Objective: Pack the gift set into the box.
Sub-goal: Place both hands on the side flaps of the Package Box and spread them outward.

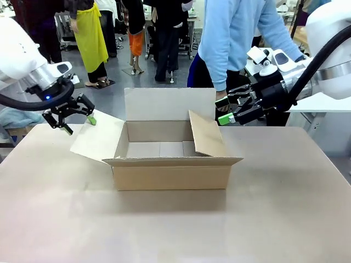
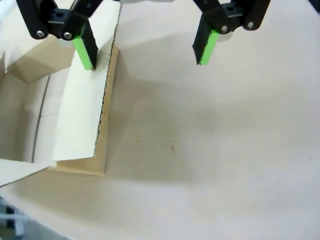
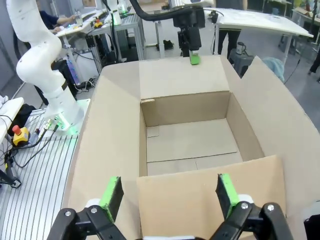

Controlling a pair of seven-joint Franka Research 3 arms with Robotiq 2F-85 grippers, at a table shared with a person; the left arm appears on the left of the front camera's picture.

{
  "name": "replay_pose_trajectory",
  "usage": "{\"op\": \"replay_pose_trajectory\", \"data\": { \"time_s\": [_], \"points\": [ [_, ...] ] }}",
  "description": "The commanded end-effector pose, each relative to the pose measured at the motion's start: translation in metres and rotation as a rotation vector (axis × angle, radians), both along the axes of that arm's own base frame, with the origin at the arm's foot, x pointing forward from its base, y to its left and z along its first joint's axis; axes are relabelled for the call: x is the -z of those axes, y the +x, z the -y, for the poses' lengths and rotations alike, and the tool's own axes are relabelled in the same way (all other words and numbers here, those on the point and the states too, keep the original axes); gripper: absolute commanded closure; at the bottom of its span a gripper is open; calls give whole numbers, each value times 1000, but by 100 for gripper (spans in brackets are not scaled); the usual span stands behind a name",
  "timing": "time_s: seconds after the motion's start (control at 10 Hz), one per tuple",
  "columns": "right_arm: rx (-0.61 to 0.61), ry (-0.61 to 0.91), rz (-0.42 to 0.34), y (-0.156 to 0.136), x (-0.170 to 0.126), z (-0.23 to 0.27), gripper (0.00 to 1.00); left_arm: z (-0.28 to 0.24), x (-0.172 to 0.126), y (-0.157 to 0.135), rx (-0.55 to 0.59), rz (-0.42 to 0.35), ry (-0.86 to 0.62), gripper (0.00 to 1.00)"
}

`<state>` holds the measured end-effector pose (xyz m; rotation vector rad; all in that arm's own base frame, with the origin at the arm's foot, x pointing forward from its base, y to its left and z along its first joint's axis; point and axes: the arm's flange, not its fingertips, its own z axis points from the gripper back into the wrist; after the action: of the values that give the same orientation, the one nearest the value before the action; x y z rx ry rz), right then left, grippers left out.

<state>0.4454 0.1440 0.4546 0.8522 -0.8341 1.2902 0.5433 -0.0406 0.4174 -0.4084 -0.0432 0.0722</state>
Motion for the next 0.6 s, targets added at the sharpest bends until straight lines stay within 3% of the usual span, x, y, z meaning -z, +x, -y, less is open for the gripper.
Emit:
{"op": "replay_pose_trajectory", "data": {
  "time_s": [0.0, 0.2, 0.3, 0.4, 0.5],
  "points": [
    [-6, 0, 13, -2, 0, 0, 0, 27, -21, -2, -47, 51, 108, 0],
    [0, 0, 1, 0, 0, 0, 0, 27, -21, -2, -47, 51, 108, 0],
    [-17, -251, -150, 5, -20, -37, 0, 27, -21, -2, -47, 51, 108, 0],
    [-30, -413, -188, 8, -50, -76, 0, 27, -21, -2, -47, 51, 108, 0],
    [45, -588, -270, 8, -84, -116, 0, 27, -21, -2, -47, 51, 108, 0]
  ]
}}
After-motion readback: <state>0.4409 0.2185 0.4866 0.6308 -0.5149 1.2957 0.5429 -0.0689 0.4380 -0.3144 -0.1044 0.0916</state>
